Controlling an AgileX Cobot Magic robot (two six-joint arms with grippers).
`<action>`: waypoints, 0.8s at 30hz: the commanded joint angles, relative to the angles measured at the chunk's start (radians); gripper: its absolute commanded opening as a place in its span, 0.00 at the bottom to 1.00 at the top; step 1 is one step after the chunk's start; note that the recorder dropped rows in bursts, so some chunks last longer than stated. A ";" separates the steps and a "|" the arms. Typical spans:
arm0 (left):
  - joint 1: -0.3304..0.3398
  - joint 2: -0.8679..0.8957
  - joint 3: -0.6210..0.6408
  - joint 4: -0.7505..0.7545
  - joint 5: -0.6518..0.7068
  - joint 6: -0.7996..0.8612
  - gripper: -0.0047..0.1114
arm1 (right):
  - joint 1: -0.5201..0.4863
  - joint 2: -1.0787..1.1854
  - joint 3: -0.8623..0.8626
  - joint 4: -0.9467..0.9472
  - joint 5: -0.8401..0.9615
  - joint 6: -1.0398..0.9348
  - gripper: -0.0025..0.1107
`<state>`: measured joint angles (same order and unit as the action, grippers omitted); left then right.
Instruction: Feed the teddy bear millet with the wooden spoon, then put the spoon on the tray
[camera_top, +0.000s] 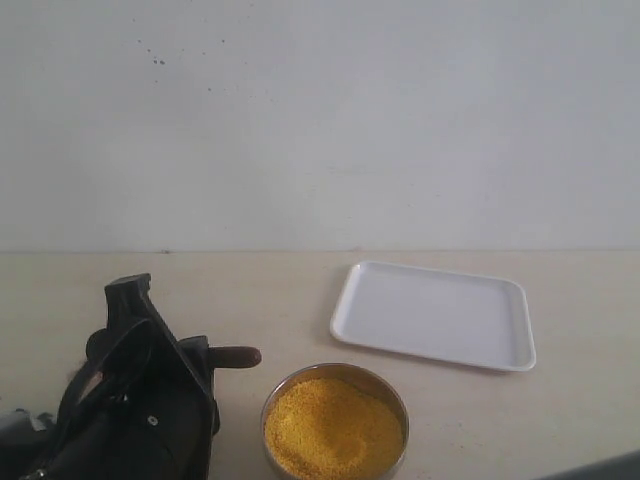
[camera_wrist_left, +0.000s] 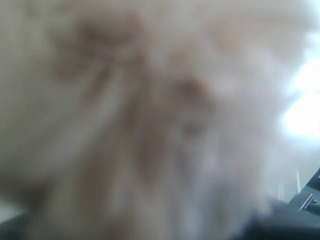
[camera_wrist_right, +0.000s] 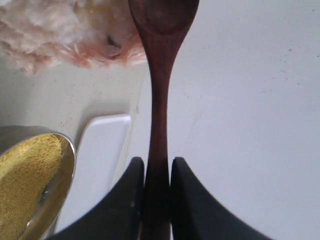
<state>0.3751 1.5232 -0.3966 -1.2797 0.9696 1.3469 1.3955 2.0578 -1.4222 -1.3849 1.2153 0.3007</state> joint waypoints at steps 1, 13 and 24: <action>0.002 0.001 0.002 -0.013 0.020 0.007 0.07 | 0.000 -0.026 0.006 -0.015 0.006 0.012 0.05; 0.002 0.001 0.002 -0.013 0.020 0.007 0.07 | -0.105 -0.293 0.049 0.404 0.006 0.130 0.05; 0.002 0.001 0.002 -0.013 0.020 0.007 0.07 | -0.262 -0.415 0.130 0.636 0.006 -0.174 0.05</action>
<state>0.3751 1.5232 -0.3966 -1.2797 0.9696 1.3469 1.1601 1.6506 -1.2983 -0.7491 1.2194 0.1945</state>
